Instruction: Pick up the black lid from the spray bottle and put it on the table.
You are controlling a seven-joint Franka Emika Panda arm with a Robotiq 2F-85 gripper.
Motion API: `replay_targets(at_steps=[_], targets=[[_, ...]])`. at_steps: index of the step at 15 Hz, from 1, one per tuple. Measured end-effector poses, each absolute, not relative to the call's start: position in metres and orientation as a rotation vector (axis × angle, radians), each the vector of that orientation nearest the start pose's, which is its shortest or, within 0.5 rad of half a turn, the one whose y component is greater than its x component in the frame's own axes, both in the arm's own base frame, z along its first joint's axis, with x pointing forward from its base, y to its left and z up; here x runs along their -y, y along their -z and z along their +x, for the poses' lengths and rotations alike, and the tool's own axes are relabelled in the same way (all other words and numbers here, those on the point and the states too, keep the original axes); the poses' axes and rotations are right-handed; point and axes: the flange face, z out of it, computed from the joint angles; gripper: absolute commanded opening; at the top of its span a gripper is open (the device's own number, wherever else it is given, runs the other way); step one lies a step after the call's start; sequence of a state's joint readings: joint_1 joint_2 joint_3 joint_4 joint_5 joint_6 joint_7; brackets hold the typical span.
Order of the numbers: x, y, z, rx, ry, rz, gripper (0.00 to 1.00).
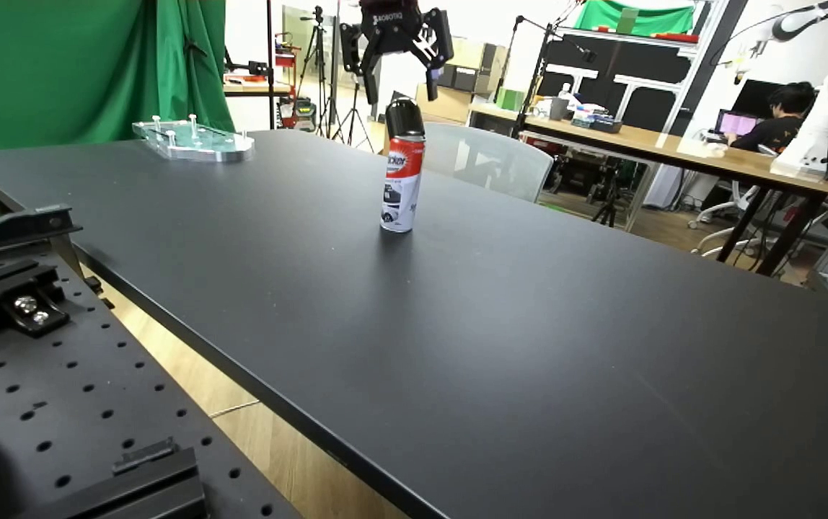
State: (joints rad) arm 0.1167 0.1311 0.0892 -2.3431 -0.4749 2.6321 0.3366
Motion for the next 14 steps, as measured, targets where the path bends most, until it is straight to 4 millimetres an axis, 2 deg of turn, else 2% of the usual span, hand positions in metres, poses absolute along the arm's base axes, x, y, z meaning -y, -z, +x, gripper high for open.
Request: replay_targets(at_steps=[1,2,3,4,8,9,14], targets=[[-0.118,-0.289,0.514,0.437,0.357,-3.293,1.0],[-0.118,-0.286,0.515,0.436,0.35,-3.295,0.75],[-0.118,-0.284,0.516,0.436,0.344,-3.296,0.74],[-0.118,-0.282,0.517,0.435,0.34,-3.297,0.68],[-0.117,-0.277,0.521,0.43,0.33,-3.301,0.38],[-0.117,-0.277,0.522,0.428,0.33,-3.302,0.34],[-0.116,-0.286,0.526,0.408,0.362,-3.295,0.33]])
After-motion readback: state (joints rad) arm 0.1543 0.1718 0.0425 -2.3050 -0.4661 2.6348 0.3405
